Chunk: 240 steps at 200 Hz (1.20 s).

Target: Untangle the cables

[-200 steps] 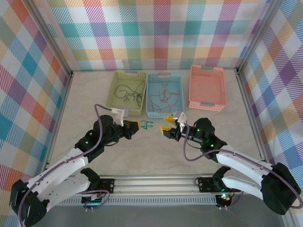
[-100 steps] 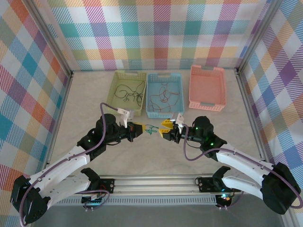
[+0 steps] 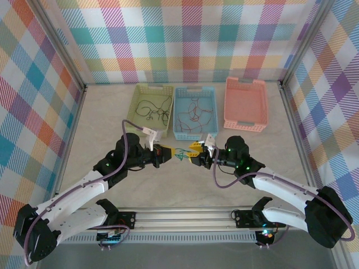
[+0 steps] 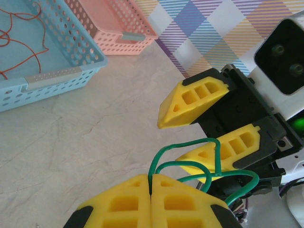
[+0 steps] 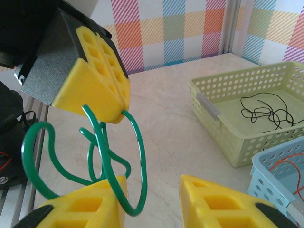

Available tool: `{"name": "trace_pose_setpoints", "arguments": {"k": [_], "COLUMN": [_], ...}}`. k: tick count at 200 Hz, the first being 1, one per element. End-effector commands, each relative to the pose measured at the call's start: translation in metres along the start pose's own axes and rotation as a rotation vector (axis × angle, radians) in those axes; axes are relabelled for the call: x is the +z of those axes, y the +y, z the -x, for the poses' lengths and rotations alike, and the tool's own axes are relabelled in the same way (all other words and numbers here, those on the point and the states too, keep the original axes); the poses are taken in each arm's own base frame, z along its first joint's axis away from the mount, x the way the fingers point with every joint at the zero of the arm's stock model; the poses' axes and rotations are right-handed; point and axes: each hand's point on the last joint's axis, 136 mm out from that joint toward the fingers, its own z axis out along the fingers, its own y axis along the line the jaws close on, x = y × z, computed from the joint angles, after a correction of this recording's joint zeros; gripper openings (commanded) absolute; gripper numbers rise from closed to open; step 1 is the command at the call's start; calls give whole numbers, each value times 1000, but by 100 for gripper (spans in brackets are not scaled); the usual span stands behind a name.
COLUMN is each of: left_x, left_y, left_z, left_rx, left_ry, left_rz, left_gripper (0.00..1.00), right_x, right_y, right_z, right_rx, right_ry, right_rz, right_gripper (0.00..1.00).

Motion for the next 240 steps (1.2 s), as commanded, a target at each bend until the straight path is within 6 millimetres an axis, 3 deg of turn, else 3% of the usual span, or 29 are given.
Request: {"name": "trace_pose_setpoints", "arguments": {"k": [1, 96, 158, 194, 240], "left_x": [-1, 12, 12, 13, 6], "left_y": [-18, -15, -11, -7, -10], "left_z": [14, 5, 6, 5, 9], "left_rx": [39, 21, 20, 17, 27], "left_ry": [-23, 34, 34, 36, 5], "left_rz": [-51, -45, -18, 1, -1], "left_gripper": [0, 0, 0, 0, 0], "right_x": [-1, 0, -6, -13, -29], "right_y": [5, 5, 5, -10, -54], "right_z": [24, 23, 26, 31, 29], "right_rx": [-56, -59, -83, -34, 182], "right_ry": [-64, -57, -76, -113, -181], "right_rz": [27, 31, 9, -101, -334], "right_gripper": [35, 34, 4, 0, 0]}}
